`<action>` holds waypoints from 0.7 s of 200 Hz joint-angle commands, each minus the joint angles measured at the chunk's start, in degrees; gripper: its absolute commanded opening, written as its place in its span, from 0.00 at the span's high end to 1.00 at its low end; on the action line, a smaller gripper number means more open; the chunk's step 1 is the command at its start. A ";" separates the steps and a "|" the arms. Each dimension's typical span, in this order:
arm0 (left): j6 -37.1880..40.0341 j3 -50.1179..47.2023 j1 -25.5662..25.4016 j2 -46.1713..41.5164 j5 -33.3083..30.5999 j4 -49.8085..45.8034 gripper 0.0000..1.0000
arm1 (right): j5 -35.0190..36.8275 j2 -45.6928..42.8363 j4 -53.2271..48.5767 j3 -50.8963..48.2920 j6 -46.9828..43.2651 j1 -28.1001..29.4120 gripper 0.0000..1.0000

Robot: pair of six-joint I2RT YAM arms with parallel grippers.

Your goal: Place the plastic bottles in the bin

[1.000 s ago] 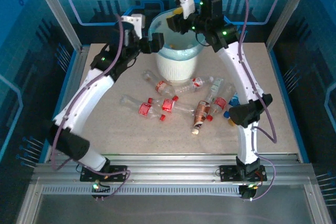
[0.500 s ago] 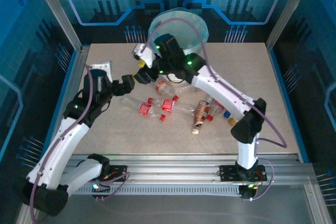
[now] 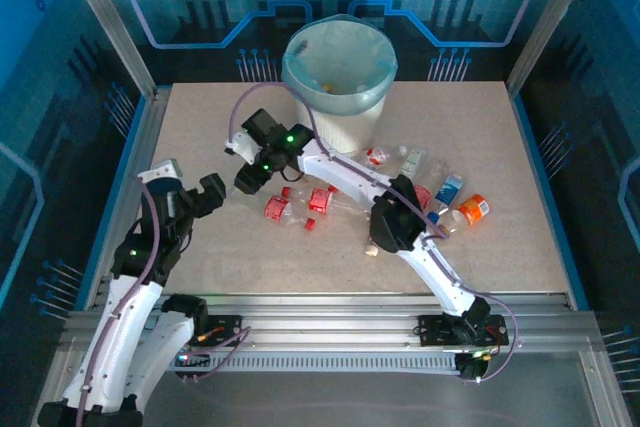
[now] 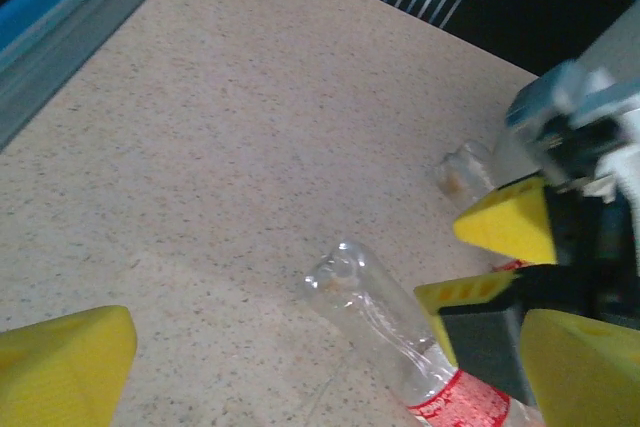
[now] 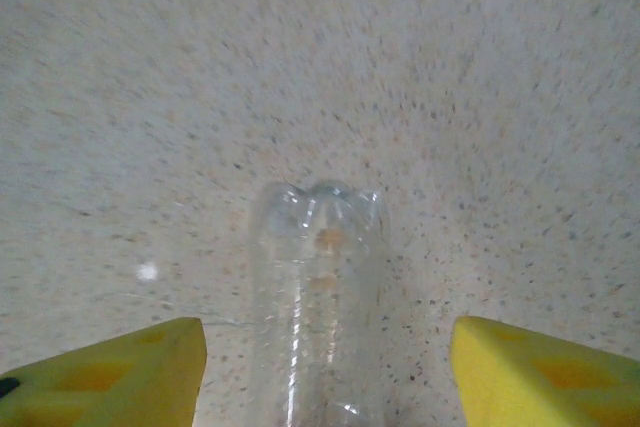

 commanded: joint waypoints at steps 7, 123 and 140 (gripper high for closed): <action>-0.20 -1.99 0.59 -2.24 -3.42 0.57 0.01 | 1.63 5.93 -3.13 6.66 0.76 0.42 0.29; -0.25 -2.18 0.59 -3.30 -3.12 0.22 0.01 | -3.29 13.08 0.95 10.22 0.80 1.31 0.35; -0.25 -1.98 0.60 -3.31 -3.20 0.19 0.01 | -3.67 12.51 0.76 10.32 0.59 1.31 0.41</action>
